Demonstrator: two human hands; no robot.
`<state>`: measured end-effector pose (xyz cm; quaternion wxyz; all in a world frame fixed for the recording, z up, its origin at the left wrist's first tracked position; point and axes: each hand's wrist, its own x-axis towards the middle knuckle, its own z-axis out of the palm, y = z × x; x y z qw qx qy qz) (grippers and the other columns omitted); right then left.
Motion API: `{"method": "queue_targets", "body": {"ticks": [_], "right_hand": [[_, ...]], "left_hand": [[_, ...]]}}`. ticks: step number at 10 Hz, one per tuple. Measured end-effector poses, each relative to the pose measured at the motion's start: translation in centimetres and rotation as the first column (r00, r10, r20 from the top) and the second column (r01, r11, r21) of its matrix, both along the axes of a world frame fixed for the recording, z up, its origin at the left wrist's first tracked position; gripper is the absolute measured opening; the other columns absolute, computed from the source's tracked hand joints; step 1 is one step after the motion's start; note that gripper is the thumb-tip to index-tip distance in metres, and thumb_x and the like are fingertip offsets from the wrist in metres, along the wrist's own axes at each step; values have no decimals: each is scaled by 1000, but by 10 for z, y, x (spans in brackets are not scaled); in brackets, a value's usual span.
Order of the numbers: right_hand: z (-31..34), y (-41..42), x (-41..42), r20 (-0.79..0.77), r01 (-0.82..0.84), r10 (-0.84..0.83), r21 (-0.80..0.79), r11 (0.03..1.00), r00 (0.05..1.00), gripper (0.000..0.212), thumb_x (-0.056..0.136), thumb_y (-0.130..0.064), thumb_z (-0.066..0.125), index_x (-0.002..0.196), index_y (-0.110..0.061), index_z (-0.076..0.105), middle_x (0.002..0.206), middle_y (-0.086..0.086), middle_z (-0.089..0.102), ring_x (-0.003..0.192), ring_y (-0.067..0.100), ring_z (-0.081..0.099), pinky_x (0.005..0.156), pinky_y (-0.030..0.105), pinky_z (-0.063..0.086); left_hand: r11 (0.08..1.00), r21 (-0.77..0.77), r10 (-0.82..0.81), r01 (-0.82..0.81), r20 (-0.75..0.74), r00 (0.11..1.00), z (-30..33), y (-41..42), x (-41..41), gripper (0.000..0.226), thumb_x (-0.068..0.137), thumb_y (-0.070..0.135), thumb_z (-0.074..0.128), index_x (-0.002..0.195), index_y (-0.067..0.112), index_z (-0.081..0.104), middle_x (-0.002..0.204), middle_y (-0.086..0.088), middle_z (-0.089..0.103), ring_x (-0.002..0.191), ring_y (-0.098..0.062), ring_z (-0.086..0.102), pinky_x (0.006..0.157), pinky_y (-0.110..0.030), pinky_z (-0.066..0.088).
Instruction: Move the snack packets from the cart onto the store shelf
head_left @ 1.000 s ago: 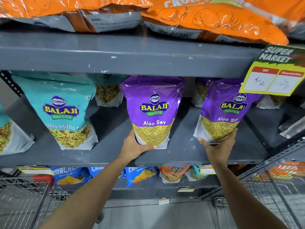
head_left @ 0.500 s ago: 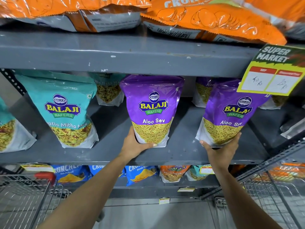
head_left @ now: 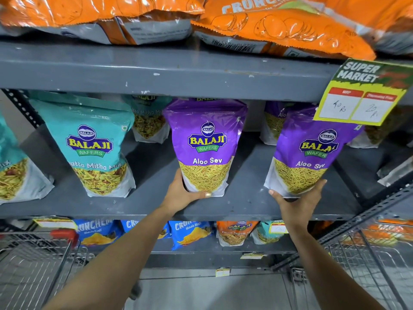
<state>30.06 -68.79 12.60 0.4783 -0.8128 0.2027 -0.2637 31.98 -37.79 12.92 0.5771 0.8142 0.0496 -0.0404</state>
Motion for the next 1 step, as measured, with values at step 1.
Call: {"method": "queue_targets", "body": {"ticks": [1], "right_hand": [[9,20,-24,20,32,-34,68,997,999,129,63,-23,91,156,-8,4,163,16,16,152,26,11,124,44,18]], "left_hand": [[999,-2,32,-32,57,998,4,4,-21,107,59,43,88,144,28,27,137,14,48,125,-9,49,101,-28,43]]}}
